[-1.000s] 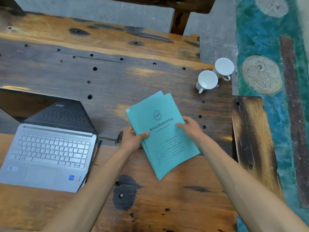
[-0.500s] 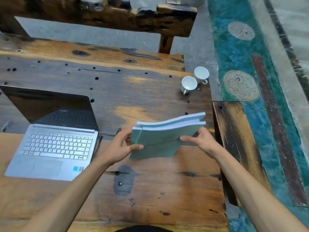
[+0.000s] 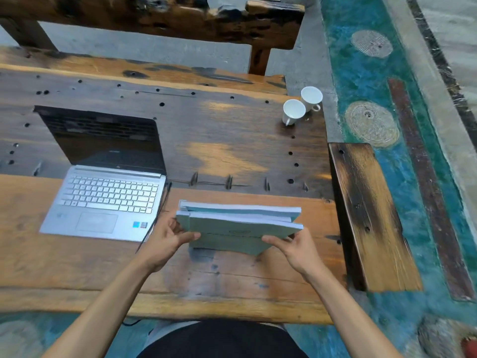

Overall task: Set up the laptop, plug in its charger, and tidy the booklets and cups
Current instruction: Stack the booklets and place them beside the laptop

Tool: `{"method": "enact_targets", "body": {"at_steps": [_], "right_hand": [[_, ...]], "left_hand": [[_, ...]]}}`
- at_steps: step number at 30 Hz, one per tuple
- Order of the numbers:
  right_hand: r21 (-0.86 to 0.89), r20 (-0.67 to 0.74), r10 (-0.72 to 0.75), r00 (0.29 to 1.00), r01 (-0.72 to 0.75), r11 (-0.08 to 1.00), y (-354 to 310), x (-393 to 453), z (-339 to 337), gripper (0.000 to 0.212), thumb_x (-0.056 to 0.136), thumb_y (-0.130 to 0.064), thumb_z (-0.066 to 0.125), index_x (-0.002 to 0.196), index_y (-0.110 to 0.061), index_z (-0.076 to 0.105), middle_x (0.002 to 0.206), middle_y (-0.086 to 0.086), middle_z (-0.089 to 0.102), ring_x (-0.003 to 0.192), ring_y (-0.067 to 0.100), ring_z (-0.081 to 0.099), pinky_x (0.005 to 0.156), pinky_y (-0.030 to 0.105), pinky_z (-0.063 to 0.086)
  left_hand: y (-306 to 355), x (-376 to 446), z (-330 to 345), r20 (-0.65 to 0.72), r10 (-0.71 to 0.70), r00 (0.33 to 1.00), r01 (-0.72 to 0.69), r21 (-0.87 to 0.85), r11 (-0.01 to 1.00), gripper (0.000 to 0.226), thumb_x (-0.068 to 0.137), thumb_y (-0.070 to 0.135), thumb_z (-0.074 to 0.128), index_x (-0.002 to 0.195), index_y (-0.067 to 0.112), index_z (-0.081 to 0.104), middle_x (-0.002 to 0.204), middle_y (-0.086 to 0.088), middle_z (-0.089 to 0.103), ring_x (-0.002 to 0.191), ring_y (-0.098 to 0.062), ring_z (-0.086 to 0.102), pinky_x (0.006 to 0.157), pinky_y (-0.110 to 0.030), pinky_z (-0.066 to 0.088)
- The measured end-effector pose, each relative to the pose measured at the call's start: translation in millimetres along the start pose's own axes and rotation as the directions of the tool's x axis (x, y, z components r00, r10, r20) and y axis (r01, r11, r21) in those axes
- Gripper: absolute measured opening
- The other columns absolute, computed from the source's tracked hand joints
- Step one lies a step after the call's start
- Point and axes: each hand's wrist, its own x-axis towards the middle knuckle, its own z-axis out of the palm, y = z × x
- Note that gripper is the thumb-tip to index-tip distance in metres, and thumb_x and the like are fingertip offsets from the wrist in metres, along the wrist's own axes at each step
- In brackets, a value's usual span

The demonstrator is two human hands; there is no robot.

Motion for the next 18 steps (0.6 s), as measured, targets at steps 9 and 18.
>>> {"method": "enact_targets", "body": {"at_steps": [9, 18], "right_hand": [[-0.001, -0.039, -0.014, 0.999, 0.014, 1.000, 16, -17, 26, 0.039, 0.081, -0.010, 0.084, 0.116, -0.019, 0.068, 0.107, -0.009, 0.078, 0.099, 0.007, 0.072, 0.076, 0.018, 0.057], [0.026, -0.034, 0.038, 0.999, -0.037, 0.999, 21, -23, 38, 0.043, 0.091, -0.009, 0.073, 0.131, -0.018, 0.057, 0.124, -0.005, 0.069, 0.115, 0.005, 0.063, 0.102, 0.032, 0.052]], "left_hand": [[-14, -22, 9, -0.029, -0.004, 1.000, 0.009, 0.200, 0.980, 0.049, 0.092, -0.012, 0.057, 0.133, 0.016, 0.052, 0.128, 0.000, 0.066, 0.123, -0.015, 0.059, 0.103, -0.025, 0.046], [-5, -23, 18, -0.065, 0.038, 0.997, -0.025, 0.184, 0.983, 0.058, 0.094, -0.008, 0.060, 0.112, 0.046, 0.048, 0.114, 0.019, 0.065, 0.109, 0.003, 0.059, 0.089, -0.016, 0.048]]}}
